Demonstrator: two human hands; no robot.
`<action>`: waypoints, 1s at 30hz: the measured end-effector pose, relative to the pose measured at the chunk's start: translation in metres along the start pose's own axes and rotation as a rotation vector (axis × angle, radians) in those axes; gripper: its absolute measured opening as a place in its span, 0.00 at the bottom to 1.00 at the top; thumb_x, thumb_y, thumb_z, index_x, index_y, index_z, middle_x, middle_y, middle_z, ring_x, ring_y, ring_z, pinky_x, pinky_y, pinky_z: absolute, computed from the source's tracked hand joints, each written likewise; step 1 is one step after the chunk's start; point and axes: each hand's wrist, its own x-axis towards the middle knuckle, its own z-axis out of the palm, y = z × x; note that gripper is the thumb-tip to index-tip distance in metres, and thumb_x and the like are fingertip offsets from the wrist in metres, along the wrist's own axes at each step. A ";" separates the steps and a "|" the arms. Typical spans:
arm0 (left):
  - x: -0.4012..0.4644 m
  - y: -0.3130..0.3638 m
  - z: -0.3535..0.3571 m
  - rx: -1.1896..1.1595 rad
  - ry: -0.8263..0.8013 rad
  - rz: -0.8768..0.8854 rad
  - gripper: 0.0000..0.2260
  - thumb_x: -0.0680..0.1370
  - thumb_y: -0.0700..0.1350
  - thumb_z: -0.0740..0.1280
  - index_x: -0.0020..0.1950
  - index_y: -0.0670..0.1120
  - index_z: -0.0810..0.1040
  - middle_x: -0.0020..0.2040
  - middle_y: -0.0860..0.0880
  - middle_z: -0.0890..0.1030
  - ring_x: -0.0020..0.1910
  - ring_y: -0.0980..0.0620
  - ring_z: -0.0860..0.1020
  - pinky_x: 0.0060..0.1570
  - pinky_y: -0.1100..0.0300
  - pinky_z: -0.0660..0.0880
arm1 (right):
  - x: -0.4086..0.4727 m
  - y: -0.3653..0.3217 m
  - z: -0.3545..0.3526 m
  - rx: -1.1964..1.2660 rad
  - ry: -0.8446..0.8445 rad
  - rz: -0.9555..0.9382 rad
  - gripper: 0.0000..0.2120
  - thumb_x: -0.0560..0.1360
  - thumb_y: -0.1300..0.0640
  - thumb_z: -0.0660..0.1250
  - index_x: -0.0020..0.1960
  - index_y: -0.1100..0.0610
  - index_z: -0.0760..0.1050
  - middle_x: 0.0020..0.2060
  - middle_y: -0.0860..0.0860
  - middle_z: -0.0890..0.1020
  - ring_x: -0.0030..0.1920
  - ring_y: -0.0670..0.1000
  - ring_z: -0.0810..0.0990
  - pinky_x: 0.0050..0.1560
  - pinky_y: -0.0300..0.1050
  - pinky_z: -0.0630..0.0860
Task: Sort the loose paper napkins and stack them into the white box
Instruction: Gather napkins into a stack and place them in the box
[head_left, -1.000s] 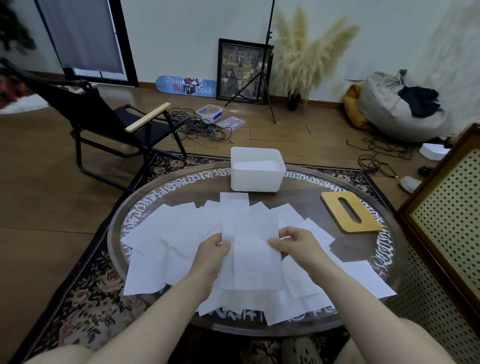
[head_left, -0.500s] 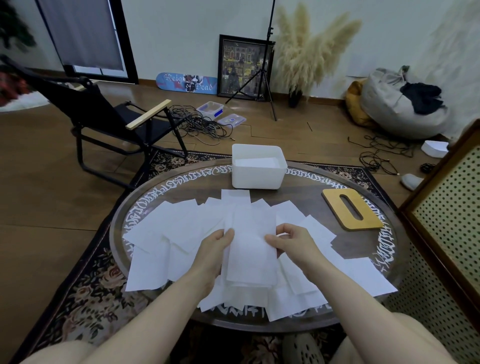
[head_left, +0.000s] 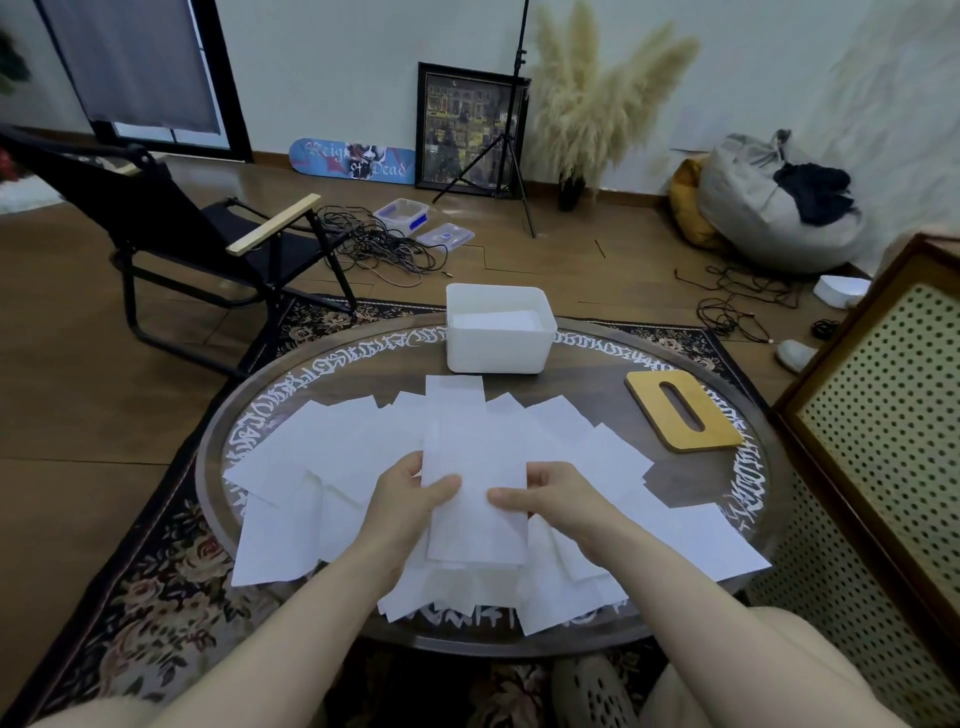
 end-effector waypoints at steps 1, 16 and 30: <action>-0.001 -0.001 0.001 0.028 -0.023 -0.012 0.11 0.76 0.39 0.69 0.58 0.46 0.78 0.52 0.49 0.83 0.50 0.48 0.81 0.46 0.54 0.78 | 0.001 0.001 0.000 0.007 0.012 -0.014 0.10 0.73 0.60 0.72 0.54 0.60 0.81 0.48 0.52 0.85 0.50 0.51 0.84 0.53 0.43 0.79; 0.000 0.003 -0.002 0.060 0.074 0.015 0.11 0.75 0.32 0.67 0.46 0.48 0.78 0.47 0.48 0.82 0.46 0.46 0.80 0.41 0.57 0.76 | 0.011 0.028 -0.044 -0.766 0.292 -0.145 0.11 0.73 0.52 0.69 0.55 0.48 0.76 0.45 0.44 0.80 0.50 0.47 0.75 0.56 0.47 0.69; -0.002 0.005 0.006 0.131 0.049 0.020 0.09 0.76 0.33 0.66 0.45 0.48 0.78 0.45 0.49 0.81 0.43 0.49 0.80 0.38 0.59 0.74 | 0.020 0.057 -0.114 -1.249 0.112 -0.072 0.28 0.78 0.56 0.63 0.74 0.43 0.59 0.72 0.44 0.63 0.73 0.49 0.54 0.64 0.47 0.54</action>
